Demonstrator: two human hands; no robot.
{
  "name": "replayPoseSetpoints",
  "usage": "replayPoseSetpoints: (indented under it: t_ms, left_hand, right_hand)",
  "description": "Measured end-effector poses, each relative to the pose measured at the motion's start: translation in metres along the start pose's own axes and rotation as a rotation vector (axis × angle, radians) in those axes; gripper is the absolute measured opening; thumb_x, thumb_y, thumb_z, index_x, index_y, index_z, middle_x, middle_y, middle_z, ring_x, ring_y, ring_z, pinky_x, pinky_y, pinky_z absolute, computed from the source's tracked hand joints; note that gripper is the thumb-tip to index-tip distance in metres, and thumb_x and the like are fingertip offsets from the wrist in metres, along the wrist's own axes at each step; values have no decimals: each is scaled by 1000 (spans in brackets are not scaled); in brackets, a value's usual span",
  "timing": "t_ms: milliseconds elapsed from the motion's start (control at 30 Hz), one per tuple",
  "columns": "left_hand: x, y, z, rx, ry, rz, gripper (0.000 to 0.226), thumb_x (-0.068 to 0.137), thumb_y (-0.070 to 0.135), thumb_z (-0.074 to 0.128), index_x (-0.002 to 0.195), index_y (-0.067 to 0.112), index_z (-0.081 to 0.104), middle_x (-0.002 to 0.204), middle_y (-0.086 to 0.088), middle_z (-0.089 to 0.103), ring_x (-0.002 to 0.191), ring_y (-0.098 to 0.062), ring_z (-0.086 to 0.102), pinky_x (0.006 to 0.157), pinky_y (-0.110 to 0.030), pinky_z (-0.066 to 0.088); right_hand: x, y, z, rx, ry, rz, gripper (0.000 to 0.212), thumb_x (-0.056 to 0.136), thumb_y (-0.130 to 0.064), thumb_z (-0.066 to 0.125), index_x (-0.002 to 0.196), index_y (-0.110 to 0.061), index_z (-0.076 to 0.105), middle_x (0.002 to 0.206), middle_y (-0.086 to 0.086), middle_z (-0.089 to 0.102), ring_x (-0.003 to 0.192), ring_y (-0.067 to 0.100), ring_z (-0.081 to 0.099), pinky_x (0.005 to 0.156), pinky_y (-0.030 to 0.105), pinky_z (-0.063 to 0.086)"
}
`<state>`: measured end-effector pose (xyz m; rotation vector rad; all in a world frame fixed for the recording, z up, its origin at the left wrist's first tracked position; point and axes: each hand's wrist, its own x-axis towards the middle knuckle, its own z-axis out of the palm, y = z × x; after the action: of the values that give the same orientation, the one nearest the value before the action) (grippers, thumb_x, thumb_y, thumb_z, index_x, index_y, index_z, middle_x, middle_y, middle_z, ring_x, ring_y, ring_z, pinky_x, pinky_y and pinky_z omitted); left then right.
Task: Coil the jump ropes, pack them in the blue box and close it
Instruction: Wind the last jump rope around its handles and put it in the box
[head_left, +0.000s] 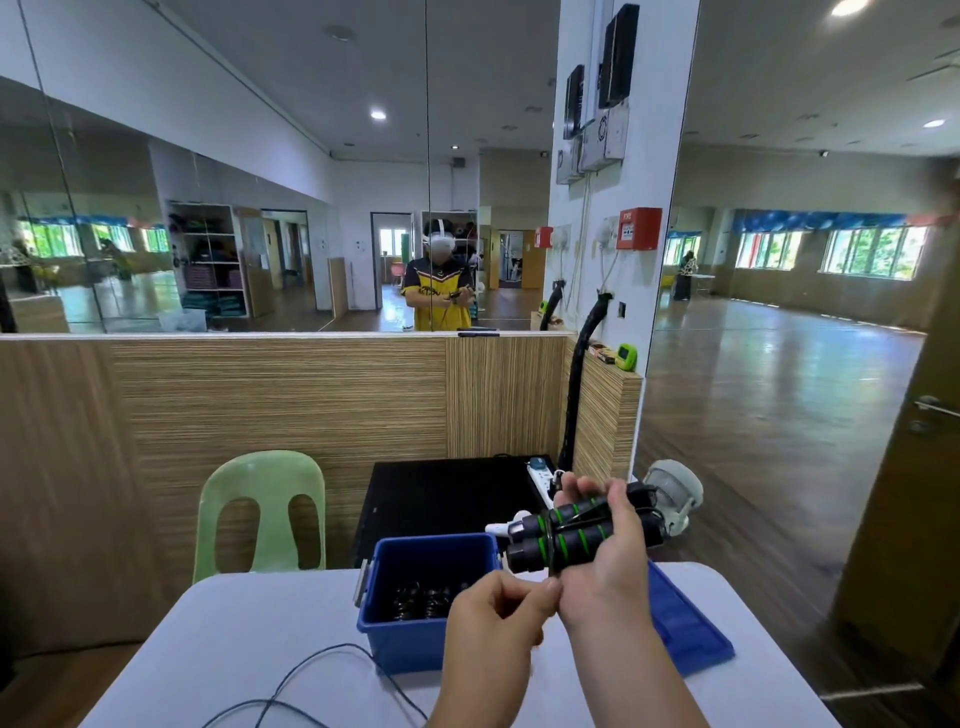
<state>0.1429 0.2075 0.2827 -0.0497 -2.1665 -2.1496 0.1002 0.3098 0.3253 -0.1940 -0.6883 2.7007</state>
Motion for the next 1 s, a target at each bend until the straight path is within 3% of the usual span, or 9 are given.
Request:
replayPoseSetpoints:
  t_ms: [133, 300, 400, 467, 567, 667, 800, 900, 1000]
  left_hand:
    - [6, -3, -6, -92, -170, -195, 36, 90, 34, 75, 76, 5, 61, 58, -3, 63, 44, -12, 46, 43, -25, 35]
    - [23, 0, -26, 45, -482, -200, 48, 80, 64, 74, 66, 19, 71, 55, -4, 44, 46, -12, 33, 48, -27, 23]
    - [39, 9, -39, 98, -582, -182, 38, 78, 48, 80, 82, 13, 67, 70, -13, 42, 56, -14, 25, 52, -28, 18]
    - [48, 15, -47, 183, -636, -137, 29, 75, 33, 77, 94, 13, 67, 69, -5, 50, 58, -11, 33, 53, -27, 25]
    - [60, 24, -57, 354, -657, -96, 12, 71, 10, 64, 79, 18, 66, 64, -1, 55, 56, -9, 43, 53, -21, 36]
    - [75, 29, -63, 538, -672, -51, 32, 82, -5, 57, 65, 22, 63, 54, 4, 52, 49, -8, 41, 50, -20, 34]
    - [90, 33, -64, 622, -685, 0, 21, 91, 19, 65, 74, 7, 66, 64, -7, 47, 52, -14, 35, 50, -27, 29]
    - [97, 40, -62, 650, -674, 16, 34, 93, 13, 59, 60, 22, 52, 56, 4, 40, 48, -10, 32, 48, -26, 28]
    - [100, 46, -62, 632, -692, -6, 38, 95, 12, 59, 59, 24, 52, 55, 4, 41, 48, -11, 33, 50, -29, 28]
  right_hand:
    - [-2, 0, -1, 106, -80, 50, 20, 100, -36, 59, 100, -16, 64, 87, 4, 73, 101, 25, 69, 105, 43, 49]
    - [-5, 0, 4, 121, -156, 137, 27, 96, -42, 62, 101, -16, 66, 98, 11, 67, 108, 32, 64, 110, 50, 46]
    - [-9, 0, 4, 101, -162, 178, 32, 87, -45, 67, 102, -16, 67, 96, 8, 66, 103, 31, 67, 110, 50, 45]
    - [-11, 1, 2, 81, -153, 207, 37, 82, -46, 70, 104, -16, 68, 94, 8, 68, 103, 31, 67, 110, 50, 46]
    - [-18, 0, 3, 40, -145, 235, 38, 79, -46, 70, 102, -15, 68, 88, 7, 70, 101, 30, 67, 109, 50, 47]
    - [-22, 0, 1, 14, -155, 274, 38, 80, -45, 70, 101, -13, 67, 85, 7, 69, 92, 27, 68, 107, 49, 48]
    - [-26, 0, -3, -78, -174, 320, 40, 80, -44, 69, 102, -12, 65, 89, 11, 65, 90, 26, 65, 91, 45, 54]
    - [-27, 0, -6, -128, -168, 323, 32, 88, -41, 66, 100, -12, 63, 86, 11, 62, 83, 24, 63, 85, 43, 54]
    - [-23, -1, -10, -182, -170, 304, 27, 92, -39, 64, 99, -13, 62, 86, 10, 61, 82, 24, 63, 91, 44, 52]
